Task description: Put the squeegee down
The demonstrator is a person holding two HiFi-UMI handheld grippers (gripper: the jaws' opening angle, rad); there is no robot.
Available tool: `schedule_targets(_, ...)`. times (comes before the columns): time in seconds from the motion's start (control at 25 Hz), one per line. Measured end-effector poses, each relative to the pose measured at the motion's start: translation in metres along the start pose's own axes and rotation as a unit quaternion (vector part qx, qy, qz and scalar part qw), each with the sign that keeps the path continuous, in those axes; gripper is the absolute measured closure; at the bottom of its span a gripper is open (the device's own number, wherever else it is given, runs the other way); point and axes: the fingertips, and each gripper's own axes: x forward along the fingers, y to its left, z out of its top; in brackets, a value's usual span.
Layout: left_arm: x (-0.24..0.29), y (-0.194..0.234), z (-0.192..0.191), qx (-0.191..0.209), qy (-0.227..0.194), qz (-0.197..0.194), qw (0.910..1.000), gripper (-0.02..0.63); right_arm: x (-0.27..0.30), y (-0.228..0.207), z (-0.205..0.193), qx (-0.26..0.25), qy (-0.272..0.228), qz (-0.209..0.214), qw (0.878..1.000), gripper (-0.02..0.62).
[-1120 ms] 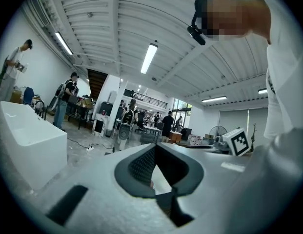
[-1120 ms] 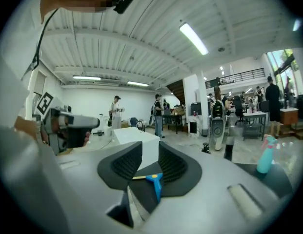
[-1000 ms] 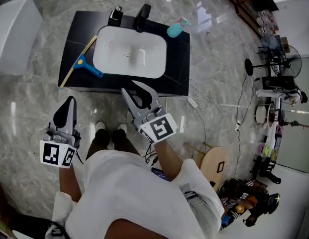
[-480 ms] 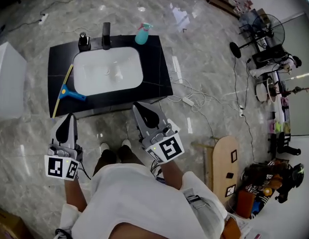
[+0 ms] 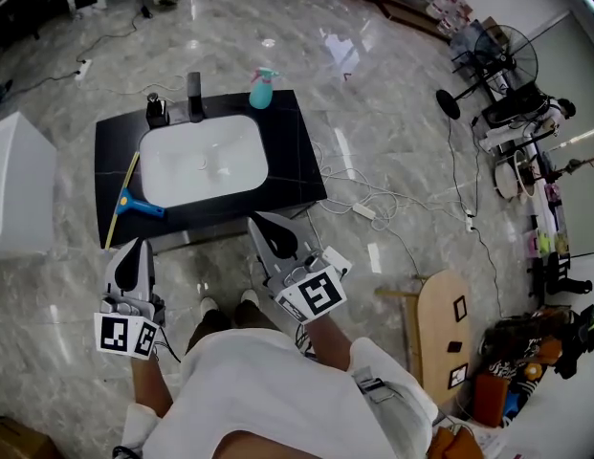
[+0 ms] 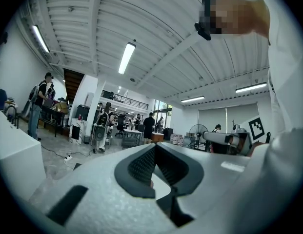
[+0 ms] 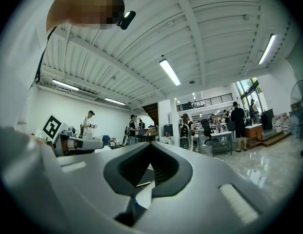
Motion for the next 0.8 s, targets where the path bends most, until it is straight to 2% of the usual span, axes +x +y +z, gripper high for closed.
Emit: schedule_targets(0.8, -0.007, -0.021, 0.003, -0.006, 0.003, -0.009, 0.9999, 0.600, -0.014, 0.004, 0.006, -0.005, 0.004, -0.009, 1.000, 0.588)
